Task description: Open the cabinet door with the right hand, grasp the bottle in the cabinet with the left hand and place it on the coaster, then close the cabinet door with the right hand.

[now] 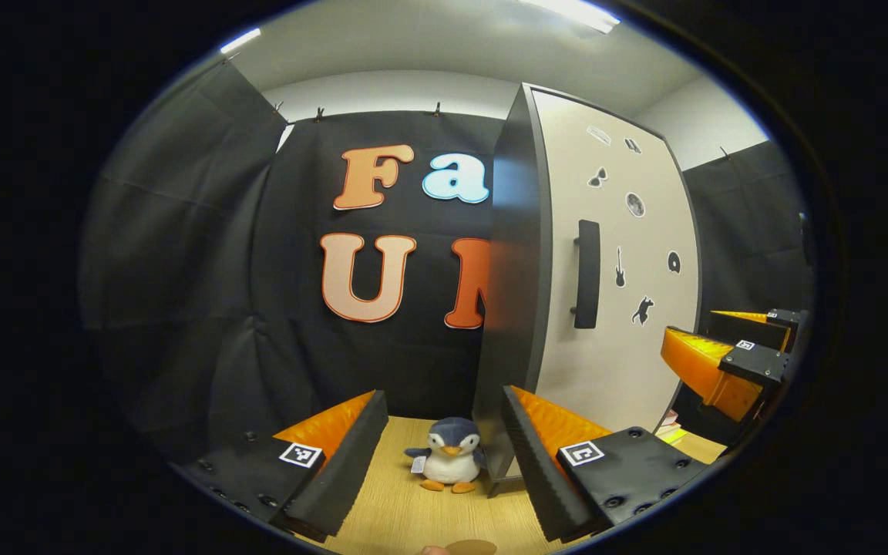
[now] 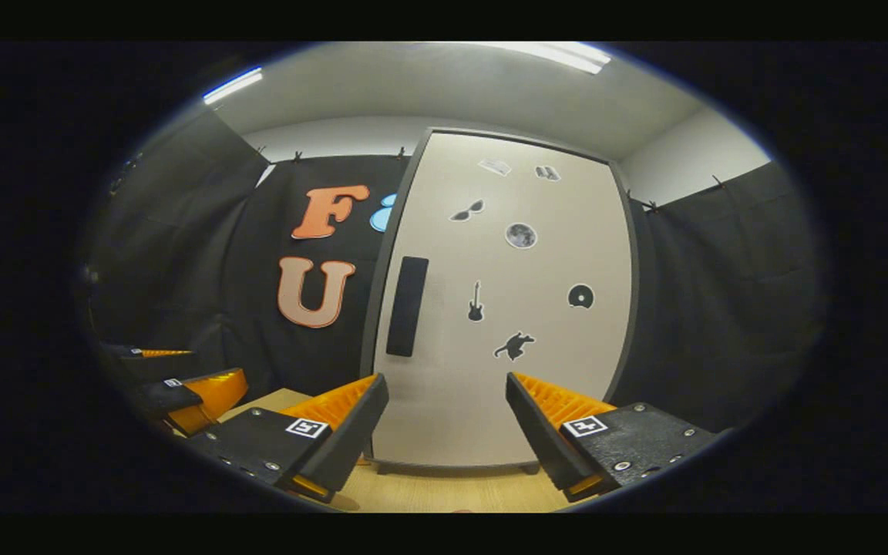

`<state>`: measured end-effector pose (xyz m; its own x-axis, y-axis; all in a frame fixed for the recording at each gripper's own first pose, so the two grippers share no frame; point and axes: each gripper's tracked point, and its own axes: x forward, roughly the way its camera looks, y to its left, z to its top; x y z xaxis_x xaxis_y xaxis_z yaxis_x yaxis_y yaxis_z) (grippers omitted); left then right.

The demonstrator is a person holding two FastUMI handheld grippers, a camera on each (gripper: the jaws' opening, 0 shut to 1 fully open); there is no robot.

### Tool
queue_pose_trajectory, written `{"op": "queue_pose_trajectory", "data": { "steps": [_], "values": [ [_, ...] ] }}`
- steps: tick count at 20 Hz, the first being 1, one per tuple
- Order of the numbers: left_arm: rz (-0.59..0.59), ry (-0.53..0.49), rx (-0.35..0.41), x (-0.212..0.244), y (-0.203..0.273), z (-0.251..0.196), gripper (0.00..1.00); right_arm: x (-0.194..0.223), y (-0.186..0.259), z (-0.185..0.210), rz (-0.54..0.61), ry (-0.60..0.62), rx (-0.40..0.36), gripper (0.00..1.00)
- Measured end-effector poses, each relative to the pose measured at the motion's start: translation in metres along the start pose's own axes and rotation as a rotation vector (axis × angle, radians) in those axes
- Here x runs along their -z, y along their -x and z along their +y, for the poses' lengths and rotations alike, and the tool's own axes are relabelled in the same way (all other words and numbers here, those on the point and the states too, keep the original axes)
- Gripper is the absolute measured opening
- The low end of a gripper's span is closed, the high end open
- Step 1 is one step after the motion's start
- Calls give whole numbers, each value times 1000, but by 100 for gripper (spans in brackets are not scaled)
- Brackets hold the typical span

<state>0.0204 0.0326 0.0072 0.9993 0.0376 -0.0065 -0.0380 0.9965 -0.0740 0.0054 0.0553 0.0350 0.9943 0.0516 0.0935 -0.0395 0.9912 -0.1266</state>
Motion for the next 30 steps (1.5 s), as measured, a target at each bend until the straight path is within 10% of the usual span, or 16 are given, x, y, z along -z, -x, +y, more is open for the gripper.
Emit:
{"op": "queue_pose_trajectory", "data": {
  "steps": [19, 30],
  "values": [
    [46, 4, -5, 14, -33, 43, 99, -28, -139, 40, 5, -128, -1, 87],
    [59, -13, -6, 27, -47, 80, 96, -28, -149, 39, 18, -137, 38, 31]
  ]
}}
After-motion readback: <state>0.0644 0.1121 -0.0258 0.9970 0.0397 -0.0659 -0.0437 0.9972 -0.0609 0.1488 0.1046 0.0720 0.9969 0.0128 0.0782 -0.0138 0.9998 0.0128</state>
